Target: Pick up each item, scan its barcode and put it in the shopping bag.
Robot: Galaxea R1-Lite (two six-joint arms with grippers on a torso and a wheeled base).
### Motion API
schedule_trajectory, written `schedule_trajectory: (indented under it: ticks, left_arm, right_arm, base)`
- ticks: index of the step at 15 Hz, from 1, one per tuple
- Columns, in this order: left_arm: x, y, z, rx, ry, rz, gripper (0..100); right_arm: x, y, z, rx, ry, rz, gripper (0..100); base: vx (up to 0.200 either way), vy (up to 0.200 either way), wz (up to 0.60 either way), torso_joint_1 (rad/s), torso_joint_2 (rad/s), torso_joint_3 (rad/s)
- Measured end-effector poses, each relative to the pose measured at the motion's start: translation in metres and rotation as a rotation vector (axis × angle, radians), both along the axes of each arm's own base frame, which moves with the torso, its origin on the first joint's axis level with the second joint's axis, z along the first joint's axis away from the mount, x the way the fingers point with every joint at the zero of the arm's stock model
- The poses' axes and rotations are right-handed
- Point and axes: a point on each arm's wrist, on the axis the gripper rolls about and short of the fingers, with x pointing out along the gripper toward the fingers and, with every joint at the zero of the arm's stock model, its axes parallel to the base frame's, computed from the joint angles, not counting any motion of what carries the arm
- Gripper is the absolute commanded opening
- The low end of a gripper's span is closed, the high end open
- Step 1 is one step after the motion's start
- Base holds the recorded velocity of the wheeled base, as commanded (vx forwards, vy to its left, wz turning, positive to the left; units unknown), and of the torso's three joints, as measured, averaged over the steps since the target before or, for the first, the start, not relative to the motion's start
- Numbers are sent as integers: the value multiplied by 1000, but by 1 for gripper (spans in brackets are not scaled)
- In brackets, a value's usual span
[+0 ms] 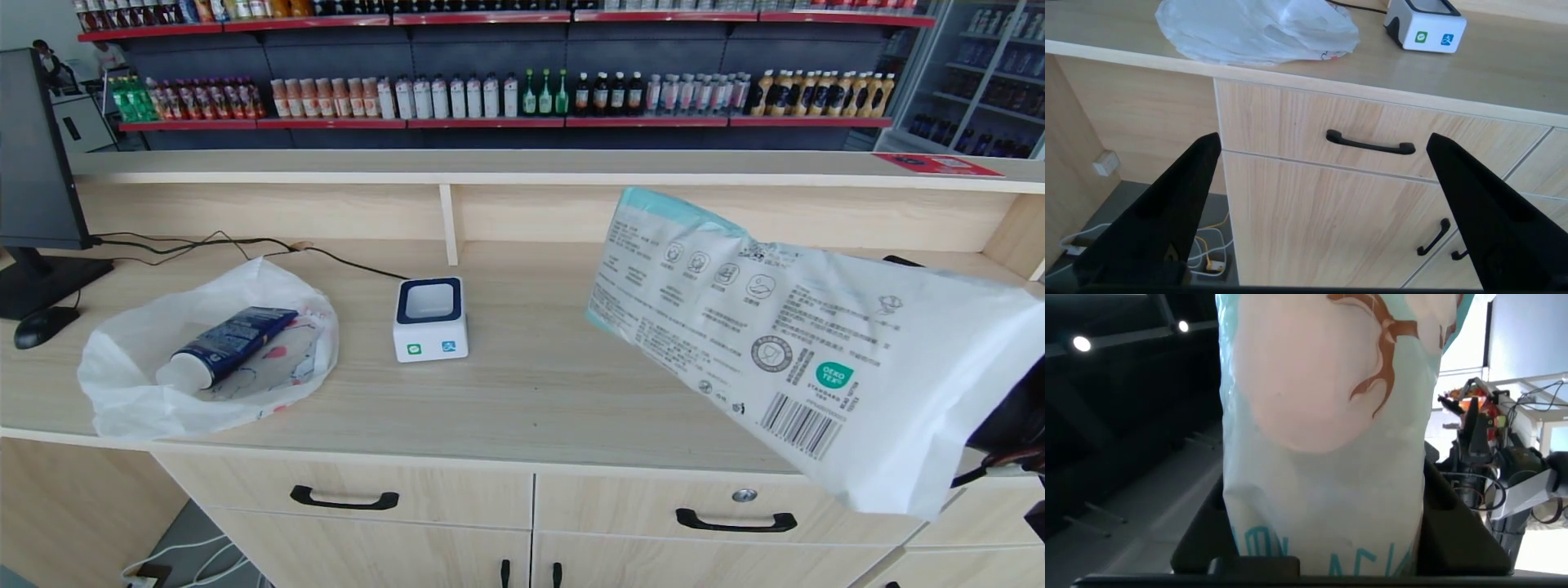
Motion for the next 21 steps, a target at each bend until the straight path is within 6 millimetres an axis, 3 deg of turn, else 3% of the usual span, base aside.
schedule_trajectory:
  ticks: [6, 16, 18, 21]
  left_arm:
    - [0, 0, 0, 0, 0, 1, 100]
    - [0, 0, 0, 0, 0, 1, 100]
    - [0, 0, 0, 0, 0, 0, 100]
    - [0, 0, 0, 0, 0, 0, 100]
  right_arm:
    - [-3, -2, 3, 0, -23, -8, 0]
    - [-4, -23, 6, 2, -51, -97, 0]
    - [-7, -31, 10, -8, -110, -144, 0]
    - [-17, -38, 9, -89, -333, -234, 0]
  base:
    - [0, 0, 0, 0, 0, 0]
    - [0, 0, 0, 0, 0, 0]
    - [0, 0, 0, 0, 0, 0]
    - [0, 0, 0, 0, 0, 0]
